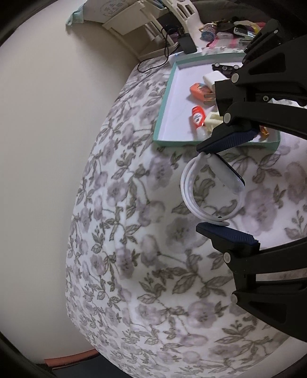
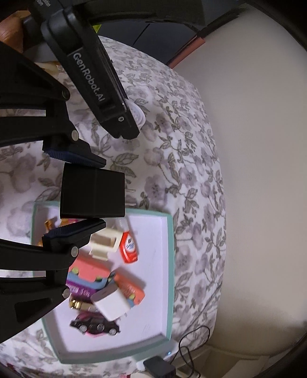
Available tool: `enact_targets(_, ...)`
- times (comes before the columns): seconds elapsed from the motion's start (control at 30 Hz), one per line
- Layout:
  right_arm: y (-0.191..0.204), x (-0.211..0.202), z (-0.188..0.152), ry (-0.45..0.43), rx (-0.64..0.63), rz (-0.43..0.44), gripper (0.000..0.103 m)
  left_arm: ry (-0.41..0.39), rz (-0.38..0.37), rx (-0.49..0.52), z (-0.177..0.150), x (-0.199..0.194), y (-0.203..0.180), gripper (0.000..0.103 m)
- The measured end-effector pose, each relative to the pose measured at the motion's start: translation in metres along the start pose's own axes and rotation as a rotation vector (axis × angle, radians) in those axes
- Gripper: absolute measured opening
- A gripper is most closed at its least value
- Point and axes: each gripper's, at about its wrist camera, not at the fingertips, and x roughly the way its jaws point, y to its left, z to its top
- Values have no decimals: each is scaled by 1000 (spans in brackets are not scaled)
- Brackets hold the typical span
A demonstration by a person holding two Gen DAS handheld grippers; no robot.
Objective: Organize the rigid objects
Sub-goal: 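Carry the smartwatch with the left tool into the tray while the right tool carries the charger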
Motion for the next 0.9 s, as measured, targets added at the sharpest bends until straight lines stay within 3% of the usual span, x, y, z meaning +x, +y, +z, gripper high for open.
enact_targets(0.5, -36, -3, -5, 29, 67, -20, 48, 41, -57, -8, -13, 7, -15, 61)
enact_targets(0.9, -83, 2, -7, 61, 171, -99, 48, 90, -79, 45, -20, 18, -35, 61)
